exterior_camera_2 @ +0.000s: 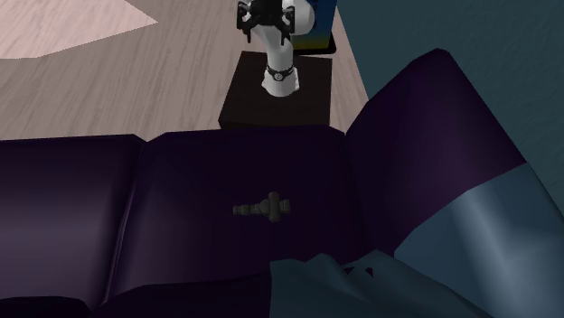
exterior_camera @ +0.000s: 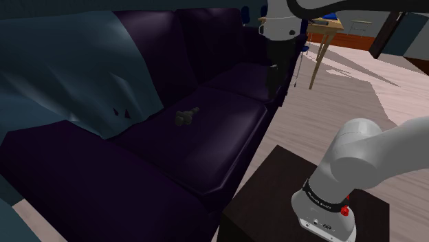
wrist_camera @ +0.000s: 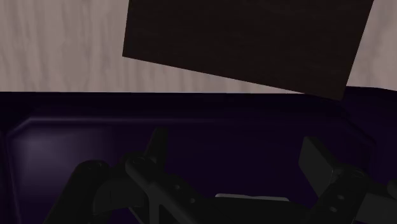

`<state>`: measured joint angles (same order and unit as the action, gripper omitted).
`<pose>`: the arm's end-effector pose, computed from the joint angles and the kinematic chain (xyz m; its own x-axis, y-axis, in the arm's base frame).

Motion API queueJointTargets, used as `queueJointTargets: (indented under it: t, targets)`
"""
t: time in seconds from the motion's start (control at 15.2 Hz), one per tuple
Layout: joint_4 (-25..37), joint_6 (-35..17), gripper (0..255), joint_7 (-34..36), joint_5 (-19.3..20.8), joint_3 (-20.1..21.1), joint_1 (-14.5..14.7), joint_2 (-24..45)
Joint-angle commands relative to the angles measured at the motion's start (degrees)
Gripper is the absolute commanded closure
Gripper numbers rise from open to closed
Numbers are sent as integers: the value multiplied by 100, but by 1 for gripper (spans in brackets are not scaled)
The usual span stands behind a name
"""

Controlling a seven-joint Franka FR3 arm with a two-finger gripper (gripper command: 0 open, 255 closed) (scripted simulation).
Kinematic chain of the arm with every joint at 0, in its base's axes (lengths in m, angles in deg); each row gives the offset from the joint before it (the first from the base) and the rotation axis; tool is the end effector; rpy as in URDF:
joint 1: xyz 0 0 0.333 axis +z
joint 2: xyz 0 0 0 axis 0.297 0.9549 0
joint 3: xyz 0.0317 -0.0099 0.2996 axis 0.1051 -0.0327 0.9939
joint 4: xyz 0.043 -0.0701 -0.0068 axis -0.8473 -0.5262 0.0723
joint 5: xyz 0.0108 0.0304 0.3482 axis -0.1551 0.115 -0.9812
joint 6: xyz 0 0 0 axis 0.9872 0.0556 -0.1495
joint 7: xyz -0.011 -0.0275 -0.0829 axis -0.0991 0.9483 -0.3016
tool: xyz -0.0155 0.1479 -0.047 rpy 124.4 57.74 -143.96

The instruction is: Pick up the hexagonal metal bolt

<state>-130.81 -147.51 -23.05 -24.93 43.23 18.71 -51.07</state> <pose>0.2502 0.0065 0.5104 0.9789 0.1170 -0.1676 0.1319 -0.9880 0.0807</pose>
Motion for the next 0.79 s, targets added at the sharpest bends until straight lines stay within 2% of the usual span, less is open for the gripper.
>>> queueJointTargets:
  t: [0.0,0.73]
  targets:
    - [0,0,0,0,0,0,0,0]
    - [44,-2131,0,270,-236,32,4,1869]
